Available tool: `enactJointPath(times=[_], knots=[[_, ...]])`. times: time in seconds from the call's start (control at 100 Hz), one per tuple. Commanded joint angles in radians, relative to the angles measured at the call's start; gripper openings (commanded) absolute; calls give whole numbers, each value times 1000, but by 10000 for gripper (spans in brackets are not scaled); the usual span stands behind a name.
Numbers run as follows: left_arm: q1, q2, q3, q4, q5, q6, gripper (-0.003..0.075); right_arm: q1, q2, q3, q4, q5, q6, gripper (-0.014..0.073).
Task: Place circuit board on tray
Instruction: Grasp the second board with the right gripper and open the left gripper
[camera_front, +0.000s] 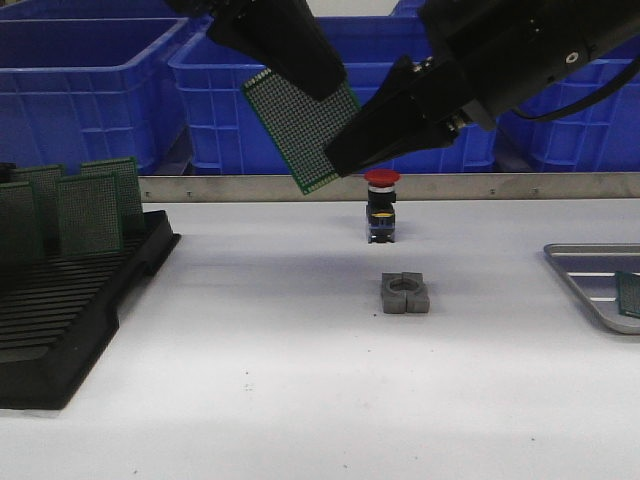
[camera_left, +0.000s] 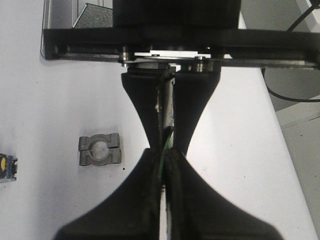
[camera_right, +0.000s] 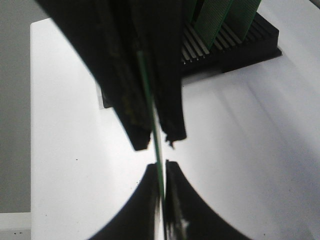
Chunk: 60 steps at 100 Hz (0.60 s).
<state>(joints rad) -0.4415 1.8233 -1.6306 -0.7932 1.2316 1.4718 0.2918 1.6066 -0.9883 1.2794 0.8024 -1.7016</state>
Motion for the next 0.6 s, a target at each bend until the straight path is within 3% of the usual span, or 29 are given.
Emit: enactJointPath(times=[0.0, 0.09, 0.24, 0.31, 0.59], knots=[[-9, -53, -31, -69, 44, -12, 6, -4, -37, -30, 71, 31, 15, -68], [-9, -53, -31, -71, 42, -63, 106, -4, -37, -30, 71, 36, 15, -68], [-7, -53, -31, -74, 31, -85, 387, -4, -37, -30, 71, 38, 34, -68], [-3, -53, -31, -65, 11, -85, 468, -6, -37, -29, 70, 38, 71, -68], [62, -53, -31, -55, -68, -85, 488, -12, -37, 43, 31, -83, 285, -68]])
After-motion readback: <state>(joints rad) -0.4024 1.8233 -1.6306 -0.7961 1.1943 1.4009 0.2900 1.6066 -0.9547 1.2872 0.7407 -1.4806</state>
